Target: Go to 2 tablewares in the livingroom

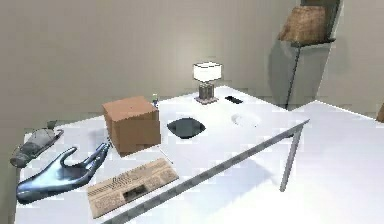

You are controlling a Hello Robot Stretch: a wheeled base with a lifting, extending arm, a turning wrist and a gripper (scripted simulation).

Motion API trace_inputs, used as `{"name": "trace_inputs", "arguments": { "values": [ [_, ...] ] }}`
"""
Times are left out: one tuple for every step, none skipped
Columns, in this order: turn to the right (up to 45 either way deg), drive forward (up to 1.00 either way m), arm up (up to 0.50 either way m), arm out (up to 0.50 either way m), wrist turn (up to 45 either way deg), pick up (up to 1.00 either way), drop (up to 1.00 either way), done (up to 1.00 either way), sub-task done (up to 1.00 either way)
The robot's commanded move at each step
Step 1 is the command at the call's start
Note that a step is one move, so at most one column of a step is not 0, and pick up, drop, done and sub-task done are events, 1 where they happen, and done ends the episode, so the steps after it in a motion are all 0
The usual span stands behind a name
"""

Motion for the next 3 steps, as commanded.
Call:
{"name": "trace_inputs", "arguments": {
  "values": [
    [45.0, 0.00, 0.00, 0.00, 0.0, 0.00, 0.00, 0.00, 0.00],
    [9.0, 0.00, 0.00, 0.00, 0.0, 0.00, 0.00, 0.00, 0.00],
    [0.0, 0.30, 0.00, 0.00, 0.0, 0.00, 0.00, 0.00, 0.00]
  ]
}}
